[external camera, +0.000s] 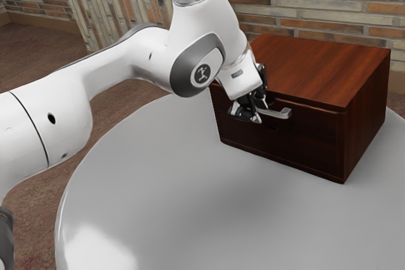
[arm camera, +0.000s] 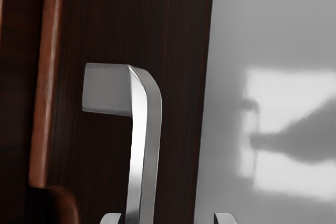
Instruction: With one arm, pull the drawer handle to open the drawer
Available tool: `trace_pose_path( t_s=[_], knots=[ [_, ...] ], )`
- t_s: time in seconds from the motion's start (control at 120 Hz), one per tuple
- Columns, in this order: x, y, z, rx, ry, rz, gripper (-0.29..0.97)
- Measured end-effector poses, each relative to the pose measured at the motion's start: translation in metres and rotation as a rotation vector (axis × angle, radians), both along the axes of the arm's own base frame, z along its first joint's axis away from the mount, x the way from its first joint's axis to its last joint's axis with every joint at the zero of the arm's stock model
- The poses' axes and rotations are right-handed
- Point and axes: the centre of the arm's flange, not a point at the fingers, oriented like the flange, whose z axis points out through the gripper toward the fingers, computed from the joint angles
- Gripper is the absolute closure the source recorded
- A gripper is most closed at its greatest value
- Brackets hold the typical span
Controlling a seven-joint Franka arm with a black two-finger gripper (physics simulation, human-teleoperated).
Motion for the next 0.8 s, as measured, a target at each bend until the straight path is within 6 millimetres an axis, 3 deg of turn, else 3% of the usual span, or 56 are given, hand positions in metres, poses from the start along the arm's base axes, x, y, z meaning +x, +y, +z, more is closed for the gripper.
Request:
trace_pose_path(
  t_s=[0.183,0.383,0.8],
  knots=[
    [-0.006,0.0,-0.004,0.003,0.012,-0.003,0.55],
    [-0.023,0.002,0.004,0.005,0.007,-0.005,0.6],
    [-0.045,0.003,-0.004,0.004,0.011,-0.009,0.6]
  ],
)
